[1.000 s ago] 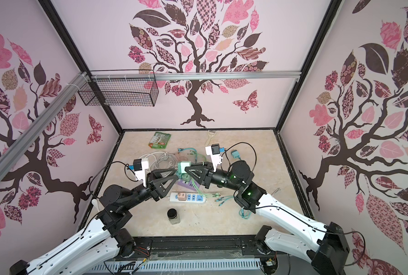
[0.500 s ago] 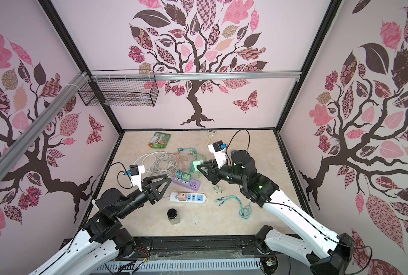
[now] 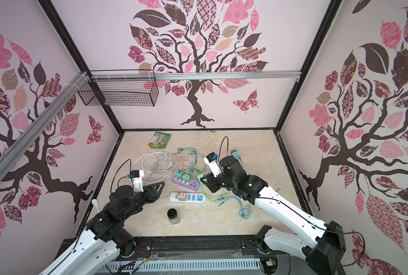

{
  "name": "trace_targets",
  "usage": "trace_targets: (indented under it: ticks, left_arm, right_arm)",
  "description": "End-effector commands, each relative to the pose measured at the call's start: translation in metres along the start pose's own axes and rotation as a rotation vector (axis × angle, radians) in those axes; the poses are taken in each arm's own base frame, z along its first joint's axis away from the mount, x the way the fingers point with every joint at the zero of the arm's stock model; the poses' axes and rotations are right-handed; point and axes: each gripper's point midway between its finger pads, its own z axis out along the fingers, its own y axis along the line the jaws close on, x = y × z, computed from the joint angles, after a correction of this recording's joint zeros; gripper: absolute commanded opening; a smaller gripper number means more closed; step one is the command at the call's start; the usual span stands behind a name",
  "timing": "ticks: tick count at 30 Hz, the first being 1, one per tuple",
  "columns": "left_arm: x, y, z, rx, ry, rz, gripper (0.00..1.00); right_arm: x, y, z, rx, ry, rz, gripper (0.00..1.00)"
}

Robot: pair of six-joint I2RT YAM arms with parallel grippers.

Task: Insert the plug
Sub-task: 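Lower the green charger to the socket with right gripper while left arm lowers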

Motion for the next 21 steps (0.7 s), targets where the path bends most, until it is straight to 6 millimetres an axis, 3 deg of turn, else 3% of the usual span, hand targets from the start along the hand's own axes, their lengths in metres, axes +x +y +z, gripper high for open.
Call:
trace_targets:
  ticks: [1,6,15,21]
  left_arm:
    - [0.015,0.034,0.005,-0.143,0.026,-0.024,0.44]
    - [0.026,0.052,0.015,-0.229,0.070,-0.006,0.44]
    - [0.049,0.065,0.039,-0.251,0.140,0.007,0.43]
    - [0.058,0.070,0.050,-0.245,0.161,0.032,0.41]
  right_arm:
    - [0.012,-0.007,0.012,0.076,0.043,0.036,0.14]
    - [0.029,-0.013,0.026,0.147,0.087,0.111,0.15]
    - [0.056,-0.034,0.040,0.252,0.109,0.299,0.10]
    - [0.061,-0.035,0.051,0.301,0.121,0.362,0.06]
